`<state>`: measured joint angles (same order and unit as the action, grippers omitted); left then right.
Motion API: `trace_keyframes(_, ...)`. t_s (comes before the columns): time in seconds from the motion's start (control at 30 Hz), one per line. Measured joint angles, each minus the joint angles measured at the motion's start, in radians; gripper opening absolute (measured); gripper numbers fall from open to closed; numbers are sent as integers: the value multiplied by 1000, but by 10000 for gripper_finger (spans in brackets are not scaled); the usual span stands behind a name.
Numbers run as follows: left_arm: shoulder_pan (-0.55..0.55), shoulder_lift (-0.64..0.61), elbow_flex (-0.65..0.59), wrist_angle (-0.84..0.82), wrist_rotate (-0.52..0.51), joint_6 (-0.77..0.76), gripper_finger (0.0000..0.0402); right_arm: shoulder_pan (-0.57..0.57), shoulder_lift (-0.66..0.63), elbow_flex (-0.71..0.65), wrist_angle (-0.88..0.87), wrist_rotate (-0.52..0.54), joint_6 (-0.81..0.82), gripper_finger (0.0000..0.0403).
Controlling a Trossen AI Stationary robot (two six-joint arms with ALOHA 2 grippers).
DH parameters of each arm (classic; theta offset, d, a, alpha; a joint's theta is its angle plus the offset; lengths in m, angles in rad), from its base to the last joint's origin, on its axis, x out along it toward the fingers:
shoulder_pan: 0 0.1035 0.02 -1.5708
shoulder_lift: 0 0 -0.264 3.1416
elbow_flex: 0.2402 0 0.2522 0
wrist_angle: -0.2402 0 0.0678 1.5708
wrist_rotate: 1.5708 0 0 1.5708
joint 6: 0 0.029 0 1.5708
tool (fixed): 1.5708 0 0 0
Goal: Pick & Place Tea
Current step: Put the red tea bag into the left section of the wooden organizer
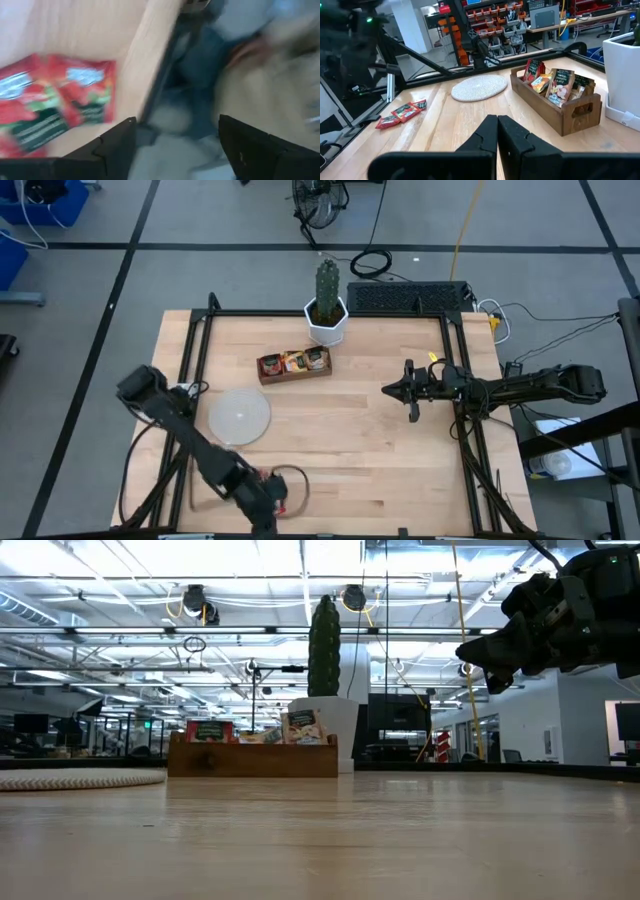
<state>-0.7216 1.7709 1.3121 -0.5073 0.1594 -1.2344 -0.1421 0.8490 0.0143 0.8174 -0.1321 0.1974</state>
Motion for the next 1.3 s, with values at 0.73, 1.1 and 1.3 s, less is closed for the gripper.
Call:
trace_keyframes(0.73,-236,406,218,-687,-355,126,225,0,0,0,-5,0,0,0)
trace_keyframes(1.1,-233,410,211,-657,-599,188,225,0,0,0,-7,0,0,0)
trace_keyframes(1.3,-219,411,211,-646,-625,253,225,0,0,0,-6,0,0,0)
